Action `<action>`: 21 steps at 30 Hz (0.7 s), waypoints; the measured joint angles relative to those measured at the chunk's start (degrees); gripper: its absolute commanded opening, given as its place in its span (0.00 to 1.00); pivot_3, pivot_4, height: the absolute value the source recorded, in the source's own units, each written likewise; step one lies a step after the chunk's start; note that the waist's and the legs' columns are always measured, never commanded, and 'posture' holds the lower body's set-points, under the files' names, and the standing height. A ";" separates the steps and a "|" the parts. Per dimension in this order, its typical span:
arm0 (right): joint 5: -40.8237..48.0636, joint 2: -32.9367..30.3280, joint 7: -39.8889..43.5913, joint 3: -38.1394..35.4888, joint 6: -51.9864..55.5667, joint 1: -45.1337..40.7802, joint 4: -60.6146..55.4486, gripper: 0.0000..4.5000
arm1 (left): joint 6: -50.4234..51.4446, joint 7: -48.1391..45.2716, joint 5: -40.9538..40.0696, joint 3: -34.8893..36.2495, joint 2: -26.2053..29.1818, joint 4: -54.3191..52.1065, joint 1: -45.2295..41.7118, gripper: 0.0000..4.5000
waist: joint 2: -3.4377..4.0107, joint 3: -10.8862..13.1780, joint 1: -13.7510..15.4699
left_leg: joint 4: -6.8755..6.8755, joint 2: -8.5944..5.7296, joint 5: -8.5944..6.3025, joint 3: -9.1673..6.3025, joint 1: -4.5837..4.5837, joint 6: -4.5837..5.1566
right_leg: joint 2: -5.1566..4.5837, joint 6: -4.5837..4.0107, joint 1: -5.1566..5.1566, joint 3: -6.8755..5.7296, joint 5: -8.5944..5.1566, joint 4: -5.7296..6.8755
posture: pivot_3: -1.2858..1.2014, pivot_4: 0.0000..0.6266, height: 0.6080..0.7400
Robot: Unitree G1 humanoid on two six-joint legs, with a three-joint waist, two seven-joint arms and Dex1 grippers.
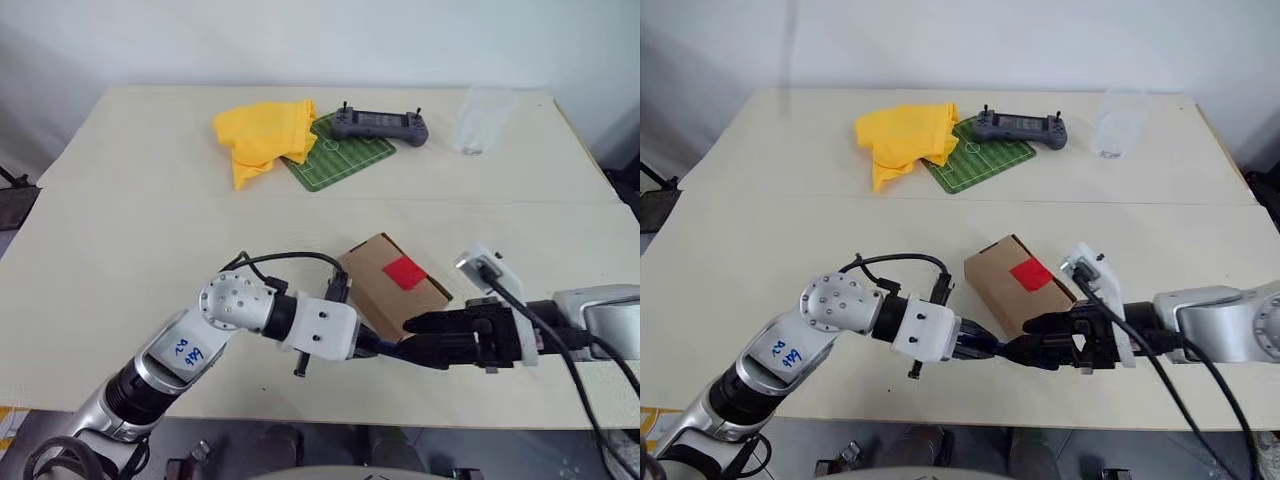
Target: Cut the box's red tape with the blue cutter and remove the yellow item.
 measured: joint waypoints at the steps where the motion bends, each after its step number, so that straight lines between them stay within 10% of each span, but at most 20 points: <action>1: 0.00 0.36 -0.25 0.55 0.15 -0.33 0.00 0.79 | 0.04 0.00 0.04 0.00 -0.07 0.07 -0.01 0.09 | 0.00 0.00 -0.01 | 0.07 -0.01 0.00 0.00 -0.01 0.00 | -0.01 0.00 0.01 0.00 0.00 0.04 | 0.52 0.24 1.00; 5: 0.00 1.07 -1.29 1.56 0.33 -0.66 -0.04 0.49 | 0.22 0.00 0.15 0.00 -0.49 0.21 -0.09 0.09 | 0.00 0.00 0.00 | 0.26 -0.05 0.02 0.01 0.00 0.02 | -0.02 0.03 0.09 0.04 0.07 0.17 | 0.52 0.24 1.00; 21: 0.00 1.06 -1.69 1.55 0.53 0.78 0.10 0.41 | 2.06 0.01 0.21 0.01 -1.39 0.21 -1.47 0.09 | 0.00 0.00 -0.02 | 0.26 -0.04 0.06 0.01 0.14 0.01 | -0.01 0.00 0.24 0.06 0.17 0.15 | 0.52 0.24 1.00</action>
